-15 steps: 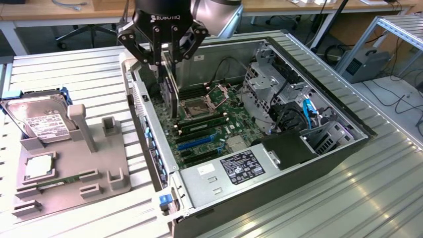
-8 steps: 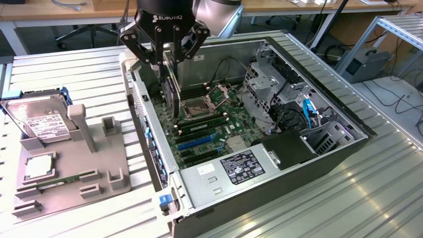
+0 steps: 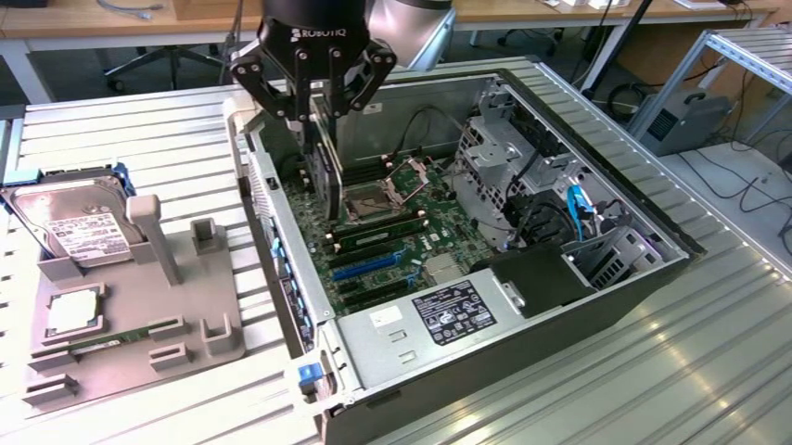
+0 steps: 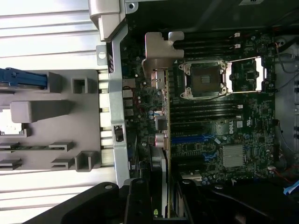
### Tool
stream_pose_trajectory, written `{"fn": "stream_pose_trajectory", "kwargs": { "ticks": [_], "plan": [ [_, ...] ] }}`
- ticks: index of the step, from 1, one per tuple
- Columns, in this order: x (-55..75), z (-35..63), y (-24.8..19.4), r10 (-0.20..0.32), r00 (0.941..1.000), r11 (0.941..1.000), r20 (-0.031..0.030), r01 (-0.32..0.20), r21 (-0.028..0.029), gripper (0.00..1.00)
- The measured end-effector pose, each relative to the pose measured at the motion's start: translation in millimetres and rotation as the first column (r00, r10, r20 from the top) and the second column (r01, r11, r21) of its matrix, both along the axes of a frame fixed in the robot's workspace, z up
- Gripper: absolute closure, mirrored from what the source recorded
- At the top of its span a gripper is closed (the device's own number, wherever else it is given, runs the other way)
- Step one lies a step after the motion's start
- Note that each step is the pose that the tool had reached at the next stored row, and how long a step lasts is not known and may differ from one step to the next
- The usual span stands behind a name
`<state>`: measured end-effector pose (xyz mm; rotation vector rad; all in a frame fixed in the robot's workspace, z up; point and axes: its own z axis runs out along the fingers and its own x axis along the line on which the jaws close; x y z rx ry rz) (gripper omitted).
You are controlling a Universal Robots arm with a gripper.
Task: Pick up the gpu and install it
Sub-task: 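Pick up the gpu and move the gpu toward the slot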
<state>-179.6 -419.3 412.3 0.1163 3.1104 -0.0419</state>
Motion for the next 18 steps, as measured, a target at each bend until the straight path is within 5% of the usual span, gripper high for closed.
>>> {"fn": "stream_pose_trajectory", "kwargs": {
  "ticks": [18],
  "plan": [
    [12.0, -1.1, 0.1, 0.000, 1.0000, 1.0000, 0.0000, 0.000, -0.0041, 0.73]
  ]
}}
